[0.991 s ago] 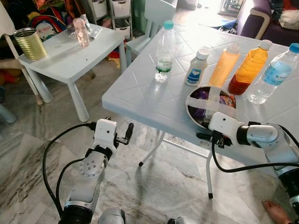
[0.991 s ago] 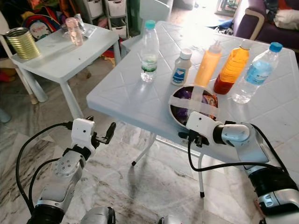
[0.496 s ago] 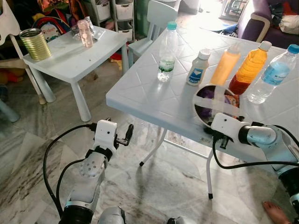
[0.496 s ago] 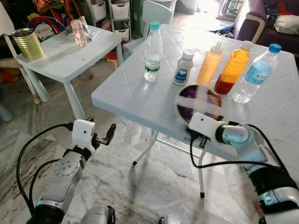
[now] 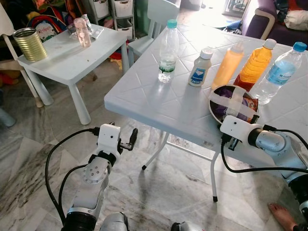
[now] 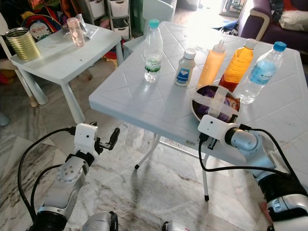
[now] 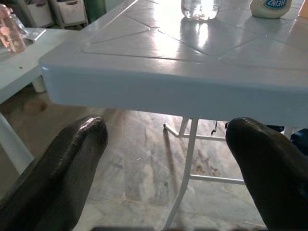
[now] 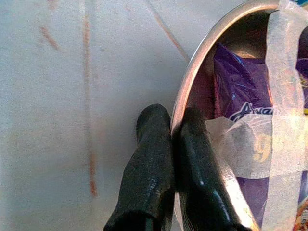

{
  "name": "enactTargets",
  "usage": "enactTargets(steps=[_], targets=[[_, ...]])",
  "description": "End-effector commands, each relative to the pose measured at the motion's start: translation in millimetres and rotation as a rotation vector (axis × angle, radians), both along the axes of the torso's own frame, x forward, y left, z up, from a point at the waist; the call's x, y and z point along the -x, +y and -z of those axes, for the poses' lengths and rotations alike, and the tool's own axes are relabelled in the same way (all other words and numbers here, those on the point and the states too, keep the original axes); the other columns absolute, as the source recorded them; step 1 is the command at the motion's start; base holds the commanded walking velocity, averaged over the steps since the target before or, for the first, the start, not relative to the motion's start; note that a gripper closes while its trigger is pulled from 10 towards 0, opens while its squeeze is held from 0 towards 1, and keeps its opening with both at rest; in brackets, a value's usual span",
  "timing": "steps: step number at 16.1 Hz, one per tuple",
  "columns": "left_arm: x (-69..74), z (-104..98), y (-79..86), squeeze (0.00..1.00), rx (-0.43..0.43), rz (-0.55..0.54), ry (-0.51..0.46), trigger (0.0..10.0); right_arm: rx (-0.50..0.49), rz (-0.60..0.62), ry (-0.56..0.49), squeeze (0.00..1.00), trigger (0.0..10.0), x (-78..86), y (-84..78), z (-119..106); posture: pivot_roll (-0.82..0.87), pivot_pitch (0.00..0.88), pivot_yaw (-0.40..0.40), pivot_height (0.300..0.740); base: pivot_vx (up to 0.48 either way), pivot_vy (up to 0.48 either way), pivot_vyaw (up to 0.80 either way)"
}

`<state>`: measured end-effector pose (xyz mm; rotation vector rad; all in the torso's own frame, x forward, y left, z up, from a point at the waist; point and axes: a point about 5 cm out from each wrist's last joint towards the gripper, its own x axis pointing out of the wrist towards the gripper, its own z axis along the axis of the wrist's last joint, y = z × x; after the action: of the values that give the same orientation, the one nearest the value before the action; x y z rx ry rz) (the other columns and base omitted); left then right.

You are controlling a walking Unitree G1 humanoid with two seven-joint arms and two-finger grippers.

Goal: Restocking fridge

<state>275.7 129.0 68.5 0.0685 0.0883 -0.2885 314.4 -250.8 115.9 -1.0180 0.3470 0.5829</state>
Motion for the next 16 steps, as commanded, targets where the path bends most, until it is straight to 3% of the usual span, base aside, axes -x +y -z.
enactTargets(steps=[1, 3, 4, 6, 12, 14, 15, 16], targets=[[-1.0, -0.8, -1.5, 0.0, 0.003, 0.003, -0.002, 10.0, 0.002, 0.035, 0.033, 0.0, 0.0, 5.9, -6.1, 10.9, 0.05, 0.079, 0.0, 0.74, 0.0, 0.0, 0.0], [0.4, -1.7, -2.8, 0.0, 0.033, 0.011, -0.009, 10.0, -0.033, 0.038, -0.048, 0.0, 0.0, 5.3, 2.4, 8.4, 0.05, 0.076, -0.003, 0.74, 0.0, 0.0, 0.0], [4.4, -7.0, -6.5, 0.0, 0.09, 0.067, -0.042, 10.0, -0.077, 0.044, -0.096, 0.0, 0.0, 8.1, 10.0, 11.3, 0.05, 0.076, -0.003, 0.74, 0.0, 0.0, 0.0], [6.8, -10.4, -8.1, 0.0, 0.103, 0.109, -0.07, 10.0, -0.101, 0.039, -0.117, 0.0, 0.0, 13.1, 17.3, 16.7, 0.04, 0.071, -0.01, 0.74, 0.0, 0.0, 0.0], [-1.5, -10.2, -1.3, 0.0, 0.087, 0.076, -0.068, 10.0, -0.185, -0.101, 0.01, 0.0, 0.0, 37.8, 45.3, 29.9, 0.03, 0.072, -0.005, 0.74, 0.0, 0.0, 0.0], [-2.1, -9.4, -2.9, 0.0, 0.091, 0.073, -0.061, 10.0, -0.189, -0.134, 0.046, 0.0, 0.0, 42.3, 47.6, 29.8, 0.03, 0.074, -0.005, 0.74, 0.0, 0.0, 0.0], [-1.8, -8.6, -3.8, 0.0, 0.093, 0.072, -0.055, 10.0, -0.183, -0.144, 0.049, 0.0, 0.7, 43.2, 46.3, 28.0, 0.03, 0.074, -0.005, 0.74, 0.0, 0.0, 0.0], [-1.9, -8.3, -3.9, 0.0, 0.093, 0.071, -0.052, 10.0, -0.18, -0.148, 0.052, 0.0, 0.7, 43.5, 45.8, 27.4, 0.02, 0.074, -0.004, 0.74, 0.0, 0.0, 0.0]])
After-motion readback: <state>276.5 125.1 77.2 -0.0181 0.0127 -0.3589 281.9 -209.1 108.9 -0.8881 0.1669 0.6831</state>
